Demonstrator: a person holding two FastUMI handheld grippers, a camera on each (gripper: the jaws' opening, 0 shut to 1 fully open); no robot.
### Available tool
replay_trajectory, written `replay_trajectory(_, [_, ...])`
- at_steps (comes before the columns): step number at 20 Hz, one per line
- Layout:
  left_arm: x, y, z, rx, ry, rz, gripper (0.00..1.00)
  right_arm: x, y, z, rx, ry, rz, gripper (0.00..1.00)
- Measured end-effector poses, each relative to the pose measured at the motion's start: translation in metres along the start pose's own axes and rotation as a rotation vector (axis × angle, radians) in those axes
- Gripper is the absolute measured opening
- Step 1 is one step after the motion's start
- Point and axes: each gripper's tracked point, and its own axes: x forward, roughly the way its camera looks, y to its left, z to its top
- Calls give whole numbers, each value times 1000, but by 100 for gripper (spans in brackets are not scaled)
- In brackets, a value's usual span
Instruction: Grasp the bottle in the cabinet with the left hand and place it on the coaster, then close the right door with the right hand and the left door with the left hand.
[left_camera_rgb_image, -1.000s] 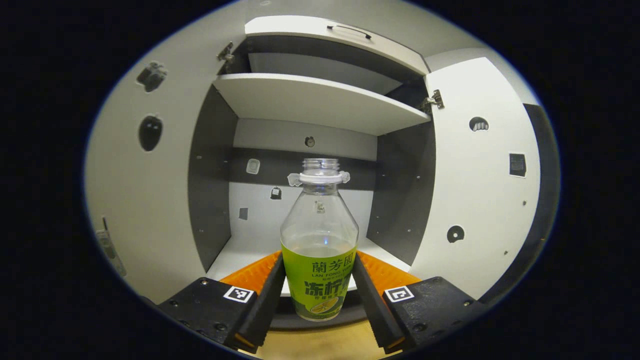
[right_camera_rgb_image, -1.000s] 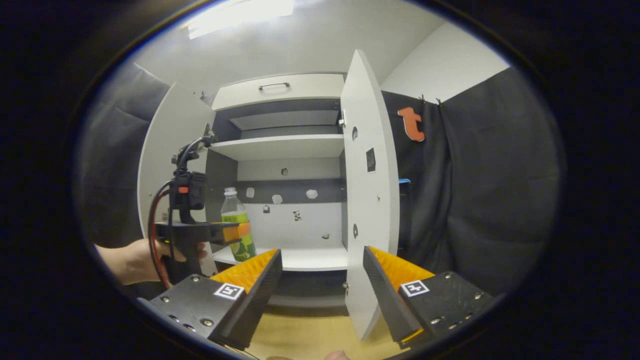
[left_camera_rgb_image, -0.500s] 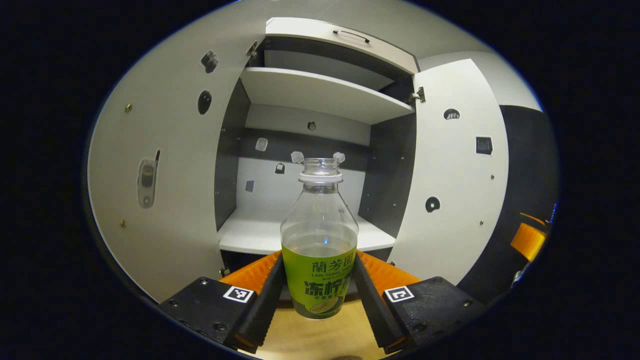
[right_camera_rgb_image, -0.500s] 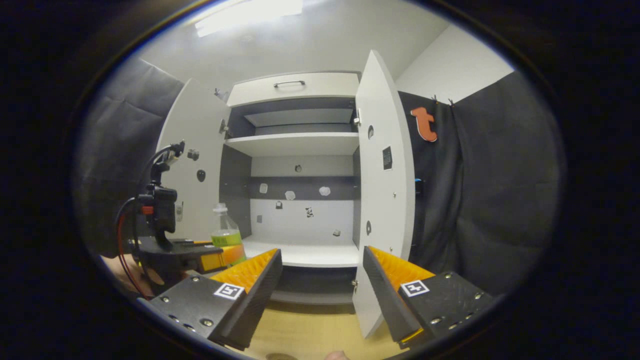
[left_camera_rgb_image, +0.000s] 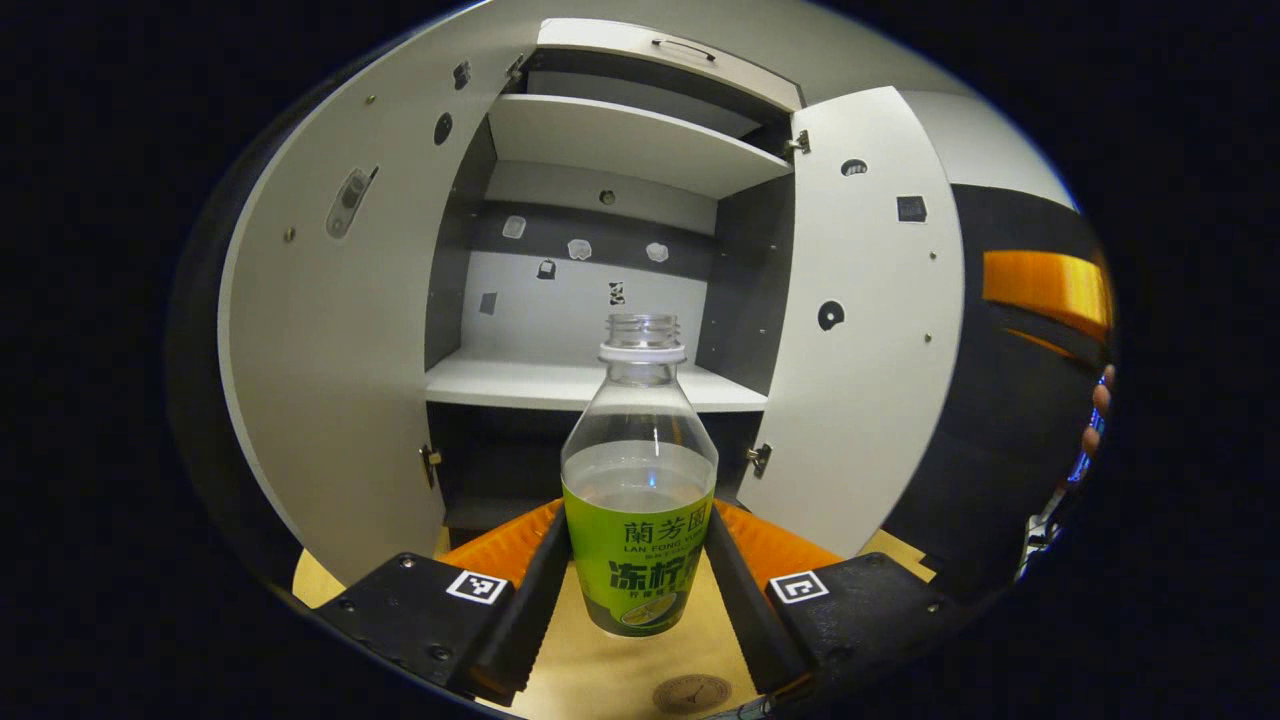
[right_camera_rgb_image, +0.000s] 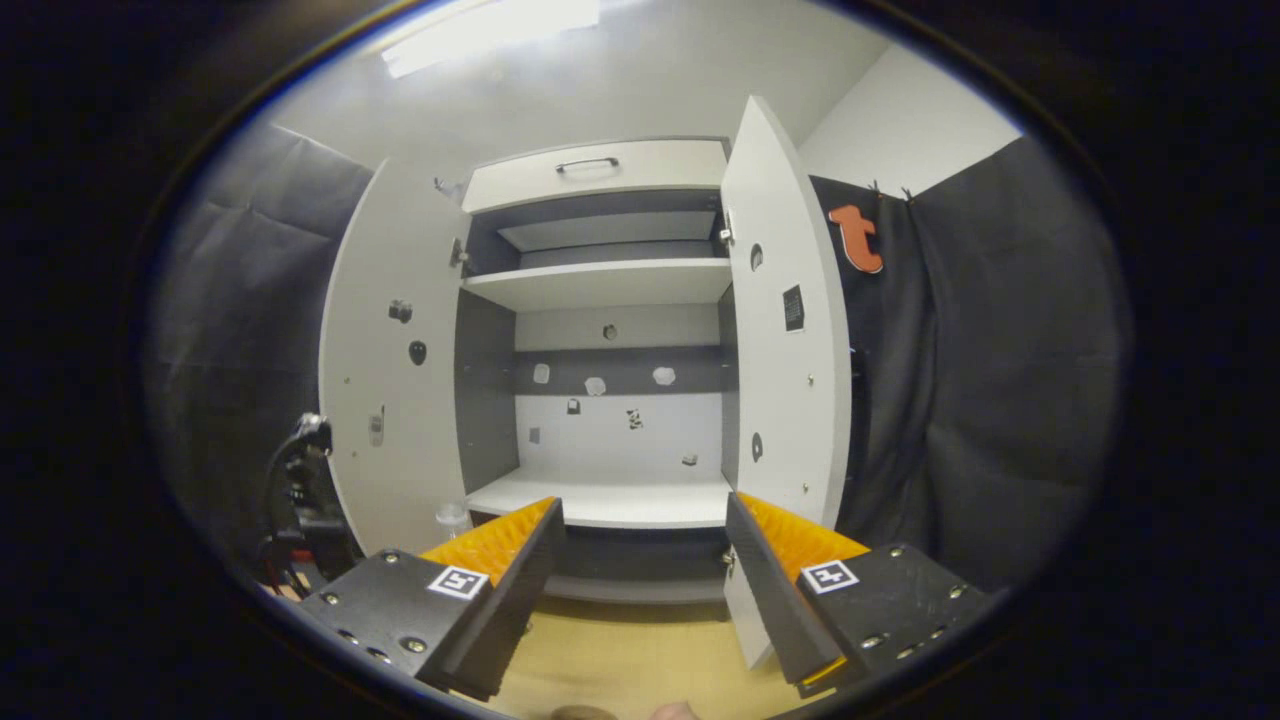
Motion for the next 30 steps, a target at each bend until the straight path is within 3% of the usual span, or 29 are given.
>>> replay_trajectory(6, [-26, -20, -69, 58, 46, -11, 81, 4, 3, -9, 21, 43, 27, 98])
replay_trajectory(18, [-25, -74, -195, 98, 153, -156, 81, 15, 9, -38, 0, 100, 24, 98])
replay_trajectory(23, [-19, -88, -222, 97, 164, -225, 81, 18, 1, -46, -16, 119, 3, 98])
replay_trajectory(30, [-12, -89, -238, 203, 150, -273, 81, 19, 1, -64, -19, 147, -14, 98])
